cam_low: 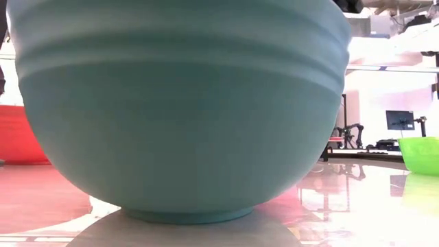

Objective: Place and stack bowls onto a shelf
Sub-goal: Stack the light blue bowl on top of the yellow bowl on the shelf

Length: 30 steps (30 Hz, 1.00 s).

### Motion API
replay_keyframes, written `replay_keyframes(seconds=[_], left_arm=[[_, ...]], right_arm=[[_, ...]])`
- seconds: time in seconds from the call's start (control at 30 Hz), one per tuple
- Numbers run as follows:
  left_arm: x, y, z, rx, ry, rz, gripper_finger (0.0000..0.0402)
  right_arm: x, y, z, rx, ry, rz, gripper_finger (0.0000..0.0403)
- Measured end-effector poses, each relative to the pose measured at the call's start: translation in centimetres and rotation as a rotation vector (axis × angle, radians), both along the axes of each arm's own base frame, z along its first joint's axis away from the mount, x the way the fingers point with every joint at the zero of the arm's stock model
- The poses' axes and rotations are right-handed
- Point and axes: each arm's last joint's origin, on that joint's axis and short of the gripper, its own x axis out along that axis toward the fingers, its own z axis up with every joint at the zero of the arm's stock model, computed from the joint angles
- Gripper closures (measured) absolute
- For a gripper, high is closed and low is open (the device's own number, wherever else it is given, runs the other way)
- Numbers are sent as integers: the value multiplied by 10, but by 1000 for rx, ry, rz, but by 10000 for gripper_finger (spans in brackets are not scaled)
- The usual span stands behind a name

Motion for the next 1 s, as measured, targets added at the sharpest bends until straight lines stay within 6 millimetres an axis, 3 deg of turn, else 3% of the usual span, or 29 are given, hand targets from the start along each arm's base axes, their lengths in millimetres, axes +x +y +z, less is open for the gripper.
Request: replay_keyframes(seconds=[0.17, 0.43, 0.6, 0.77, 1.0], left_arm=[[0, 0, 0, -2, -5, -5, 401], [-4, 15, 8, 13, 23, 9, 401], [-9, 50, 41, 80, 6, 69, 401], [-16, 95, 69, 125, -81, 173, 401], [-21, 156, 75, 85, -267, 314, 401]], right_arm=[[1, 0, 2, -2, -13, 2, 366], [-10, -3, 14, -6, -72, -26, 289], [-35, -11, 34, -10, -168, -111, 247], [-52, -16, 48, -11, -242, -139, 233], [-52, -20, 50, -4, -263, -161, 238]])
